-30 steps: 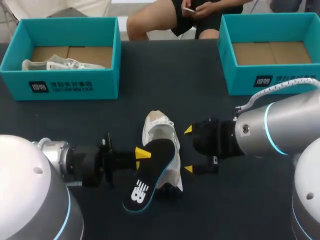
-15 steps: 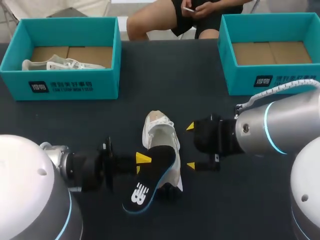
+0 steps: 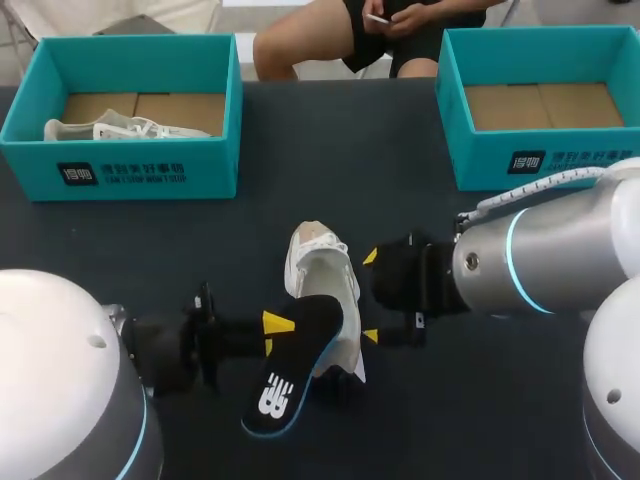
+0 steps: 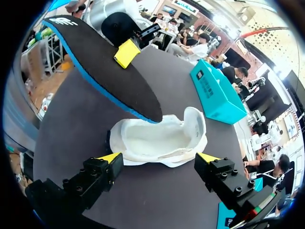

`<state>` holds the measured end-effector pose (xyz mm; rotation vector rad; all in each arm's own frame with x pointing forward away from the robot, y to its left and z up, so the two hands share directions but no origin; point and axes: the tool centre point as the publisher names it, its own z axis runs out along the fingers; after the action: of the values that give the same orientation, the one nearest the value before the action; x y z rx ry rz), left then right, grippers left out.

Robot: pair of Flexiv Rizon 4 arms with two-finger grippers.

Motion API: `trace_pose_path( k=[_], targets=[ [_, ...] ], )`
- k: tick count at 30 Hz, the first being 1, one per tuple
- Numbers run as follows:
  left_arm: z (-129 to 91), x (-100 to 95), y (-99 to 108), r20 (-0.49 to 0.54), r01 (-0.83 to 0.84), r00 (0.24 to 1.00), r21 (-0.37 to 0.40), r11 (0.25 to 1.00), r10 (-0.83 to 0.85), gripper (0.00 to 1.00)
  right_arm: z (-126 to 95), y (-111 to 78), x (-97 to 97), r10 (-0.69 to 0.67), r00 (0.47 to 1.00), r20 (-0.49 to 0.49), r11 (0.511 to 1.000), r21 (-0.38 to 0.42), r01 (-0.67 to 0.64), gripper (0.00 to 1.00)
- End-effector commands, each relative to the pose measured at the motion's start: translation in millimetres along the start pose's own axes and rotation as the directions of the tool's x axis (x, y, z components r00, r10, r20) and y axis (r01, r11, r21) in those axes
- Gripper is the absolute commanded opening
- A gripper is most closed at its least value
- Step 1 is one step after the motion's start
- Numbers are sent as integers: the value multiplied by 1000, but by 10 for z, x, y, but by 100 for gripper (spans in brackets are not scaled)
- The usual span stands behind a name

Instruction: Take the shoe out of the shoebox, open the shoe tongue, remove and reinsert the insole, then place the shoe into the shoebox

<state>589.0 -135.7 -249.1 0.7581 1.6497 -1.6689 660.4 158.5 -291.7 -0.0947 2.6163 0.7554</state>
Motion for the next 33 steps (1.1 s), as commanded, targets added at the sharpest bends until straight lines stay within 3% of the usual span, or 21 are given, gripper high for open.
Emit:
trace_pose_path(
  k=[1,6,33],
  targets=[
    [-71,-40,-66,-8,15,1000,-8,1000,-15,0,250,-57,12,4,1000,-15,999,-31,-5,100],
    [-67,-14,-12,-19,39,999,-7,999,-39,0,330,-68,-12,15,1000,-21,1000,-19,-16,100],
    [190,110,526,-84,203,976,-3,979,-202,0,330,-68,-12,15,1000,-21,1000,-19,-16,100]
  ],
)
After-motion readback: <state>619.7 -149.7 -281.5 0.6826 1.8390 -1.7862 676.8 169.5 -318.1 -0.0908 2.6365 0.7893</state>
